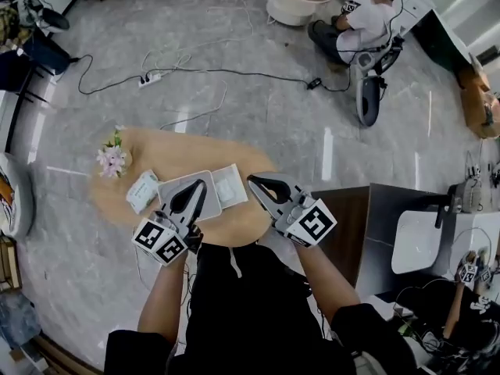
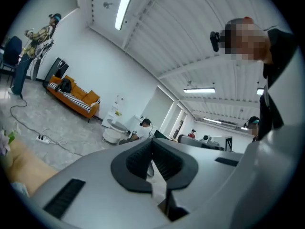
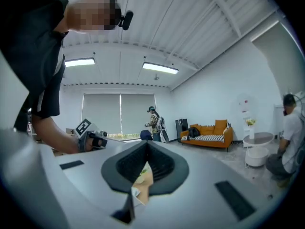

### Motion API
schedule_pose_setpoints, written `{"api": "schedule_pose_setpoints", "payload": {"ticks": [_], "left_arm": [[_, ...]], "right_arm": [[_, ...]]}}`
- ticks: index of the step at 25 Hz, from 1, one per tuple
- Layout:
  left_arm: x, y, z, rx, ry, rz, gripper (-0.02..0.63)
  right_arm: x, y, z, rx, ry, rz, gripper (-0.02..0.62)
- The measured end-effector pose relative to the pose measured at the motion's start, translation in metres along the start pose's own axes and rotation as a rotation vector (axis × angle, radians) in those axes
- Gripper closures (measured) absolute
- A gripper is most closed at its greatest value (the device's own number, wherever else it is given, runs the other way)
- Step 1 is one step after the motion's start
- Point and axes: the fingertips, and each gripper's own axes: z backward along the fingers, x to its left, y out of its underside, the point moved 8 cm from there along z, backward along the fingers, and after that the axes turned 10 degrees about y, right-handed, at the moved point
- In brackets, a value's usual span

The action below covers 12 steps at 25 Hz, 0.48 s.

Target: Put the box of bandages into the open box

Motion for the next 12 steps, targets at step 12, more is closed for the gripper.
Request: {"api": "schedule_pose_setpoints", "payload": {"ticks": [12], "left_arm": [[-0.106,-0.08,0.047,-0.111,0.201,-0.205,0.59]], "right_arm": [[0.053,-0.101,0.058,-0.124,-0.12,0.154,0.584]]}}
